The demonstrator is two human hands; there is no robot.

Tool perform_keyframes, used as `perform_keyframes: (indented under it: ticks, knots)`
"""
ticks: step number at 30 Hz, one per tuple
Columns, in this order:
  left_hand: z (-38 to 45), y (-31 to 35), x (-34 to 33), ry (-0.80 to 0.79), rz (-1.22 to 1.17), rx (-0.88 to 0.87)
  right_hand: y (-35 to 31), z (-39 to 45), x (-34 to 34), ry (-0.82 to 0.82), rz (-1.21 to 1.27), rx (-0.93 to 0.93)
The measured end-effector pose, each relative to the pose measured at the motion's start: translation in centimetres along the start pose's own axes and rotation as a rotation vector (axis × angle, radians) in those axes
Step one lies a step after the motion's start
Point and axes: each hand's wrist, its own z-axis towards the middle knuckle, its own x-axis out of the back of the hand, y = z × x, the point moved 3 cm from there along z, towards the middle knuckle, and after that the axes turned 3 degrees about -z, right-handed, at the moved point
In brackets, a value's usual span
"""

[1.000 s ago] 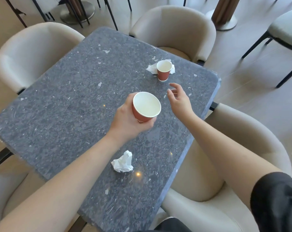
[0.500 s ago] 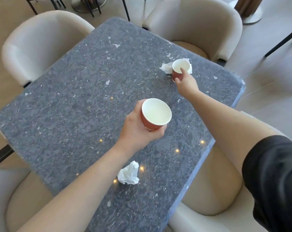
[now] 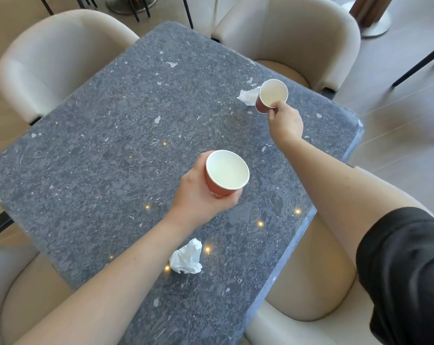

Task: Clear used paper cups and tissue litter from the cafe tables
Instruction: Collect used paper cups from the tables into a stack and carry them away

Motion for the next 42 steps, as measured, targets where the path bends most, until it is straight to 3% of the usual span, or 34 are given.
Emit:
perform_keyframes:
  ticks: [11,22,30,42]
  knots:
    - [-2.0,0.2,-1.6,-0.024,-0.020,-0.017,0.5,-6.1,5.1,0.106,0.138,0.062]
    - [-6.1,-1.8,1.7,-0.067,-0.037,0.000,-5.4,-24.1,11.3,0.127,0.488,0.316]
    - [-9.4,-2.3,6.6,-0.005,-0.060,-0.005,-9.4,-32.9,13.9,0.100,0.489,0.515]
    - [-14.6,-1.7,11.4,0.018,-0.074,-0.130,-12.6,-40.4,13.6,0.034,0.356,0.552]
